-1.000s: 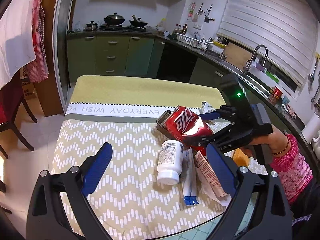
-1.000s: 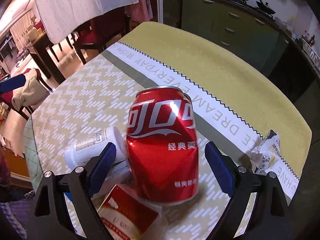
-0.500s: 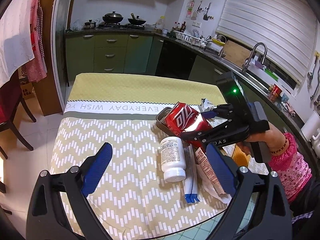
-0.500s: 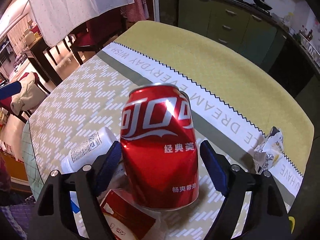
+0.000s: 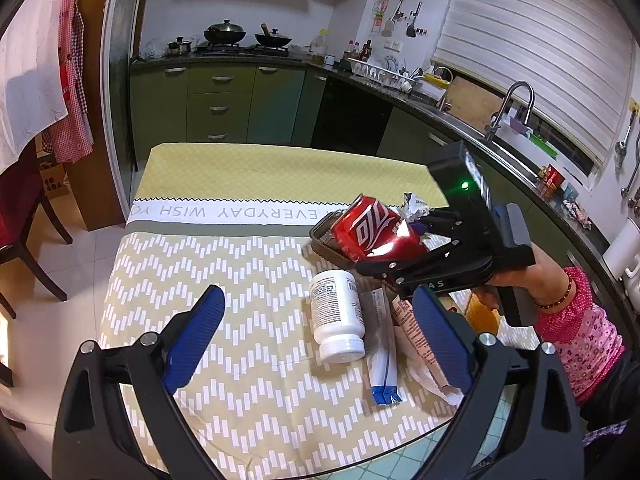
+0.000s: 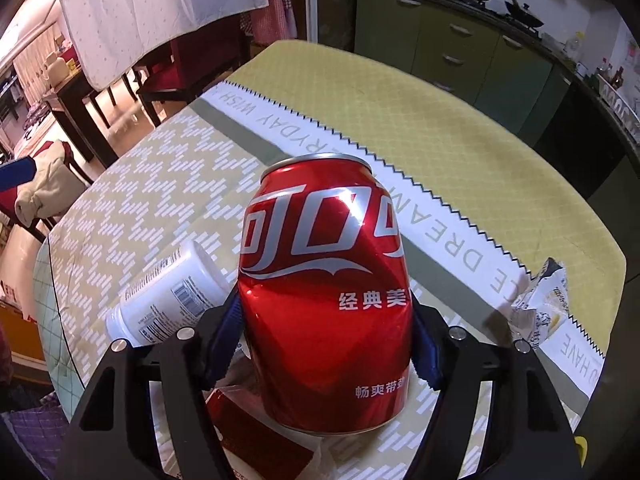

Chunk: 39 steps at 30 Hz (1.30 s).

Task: Collect trash
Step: 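Carry the red can over the bin and open the right gripper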

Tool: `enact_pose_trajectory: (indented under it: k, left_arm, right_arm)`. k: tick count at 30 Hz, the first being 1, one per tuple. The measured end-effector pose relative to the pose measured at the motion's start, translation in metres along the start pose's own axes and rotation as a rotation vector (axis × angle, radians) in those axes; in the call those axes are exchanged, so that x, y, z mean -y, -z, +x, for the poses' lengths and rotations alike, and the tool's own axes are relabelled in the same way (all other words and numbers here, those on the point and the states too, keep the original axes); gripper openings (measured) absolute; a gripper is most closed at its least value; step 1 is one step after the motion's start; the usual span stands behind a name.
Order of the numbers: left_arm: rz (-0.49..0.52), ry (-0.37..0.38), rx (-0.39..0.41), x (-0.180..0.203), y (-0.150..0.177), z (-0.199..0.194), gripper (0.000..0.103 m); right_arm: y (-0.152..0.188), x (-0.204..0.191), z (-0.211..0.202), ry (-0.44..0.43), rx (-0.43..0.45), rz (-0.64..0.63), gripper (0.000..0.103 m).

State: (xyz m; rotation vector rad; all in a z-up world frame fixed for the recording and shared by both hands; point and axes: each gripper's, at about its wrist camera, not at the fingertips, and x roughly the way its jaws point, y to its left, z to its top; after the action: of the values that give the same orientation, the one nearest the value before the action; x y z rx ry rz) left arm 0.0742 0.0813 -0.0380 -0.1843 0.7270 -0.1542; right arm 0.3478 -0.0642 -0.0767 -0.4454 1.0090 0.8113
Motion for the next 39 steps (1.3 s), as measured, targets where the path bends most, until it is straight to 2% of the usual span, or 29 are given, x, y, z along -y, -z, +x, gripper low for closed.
enact_pose_trajectory:
  k: [7, 12, 16, 21, 26, 30, 34, 39]
  left_arm:
    - [0.007, 0.006, -0.008, 0.002, 0.001, 0.004, 0.090]
    - [0.027, 0.010, -0.010, 0.009, 0.002, 0.004, 0.090]
    - [0.037, 0.019, -0.013, 0.013, 0.000, 0.006, 0.090]
    - [0.052, 0.037, -0.020, 0.021, 0.001, 0.009, 0.090]
    - [0.062, 0.052, -0.028, 0.028, 0.001, 0.013, 0.090]
    - [0.066, 0.062, -0.041, 0.033, 0.001, 0.019, 0.090]
    - [0.078, 0.058, -0.048, 0.037, 0.000, 0.020, 0.090]
    - [0.084, 0.048, -0.057, 0.039, -0.001, 0.022, 0.091]
  right_arm:
    - [0.000, 0.003, -0.022, 0.003, 0.058, 0.018, 0.071]
    - [0.013, 0.015, -0.052, 0.017, 0.105, 0.064, 0.071]
    - [0.047, 0.044, -0.095, 0.060, 0.165, 0.162, 0.071]
    - [0.113, 0.101, -0.149, 0.190, 0.189, 0.339, 0.071]
    - [0.203, 0.187, -0.184, 0.357, 0.122, 0.620, 0.071]
    - [0.266, 0.242, -0.176, 0.430, 0.009, 0.785, 0.071]
    - [0.299, 0.273, -0.155, 0.450, -0.075, 0.861, 0.071]
    - [0.317, 0.297, -0.140, 0.493, -0.124, 0.918, 0.072]
